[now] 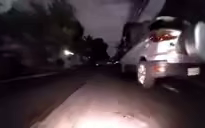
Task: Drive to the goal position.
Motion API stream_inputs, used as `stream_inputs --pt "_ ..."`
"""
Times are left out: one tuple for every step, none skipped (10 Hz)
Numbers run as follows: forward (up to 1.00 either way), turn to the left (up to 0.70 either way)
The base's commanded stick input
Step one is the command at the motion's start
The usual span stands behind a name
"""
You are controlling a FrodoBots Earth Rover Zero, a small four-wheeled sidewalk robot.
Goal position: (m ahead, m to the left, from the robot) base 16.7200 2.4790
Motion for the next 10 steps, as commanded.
stream_inputs --pt "1.00 0.00" --pt "1.00 0.00" --pt "1.00 0.00" --pt "1.00 0.00" --pt "1.00 0.00" --pt "1.00 0.00" --pt "1.00 0.00" --pt "1.00 0.00" --pt "1.00 0.00" --pt "1.00 0.00"
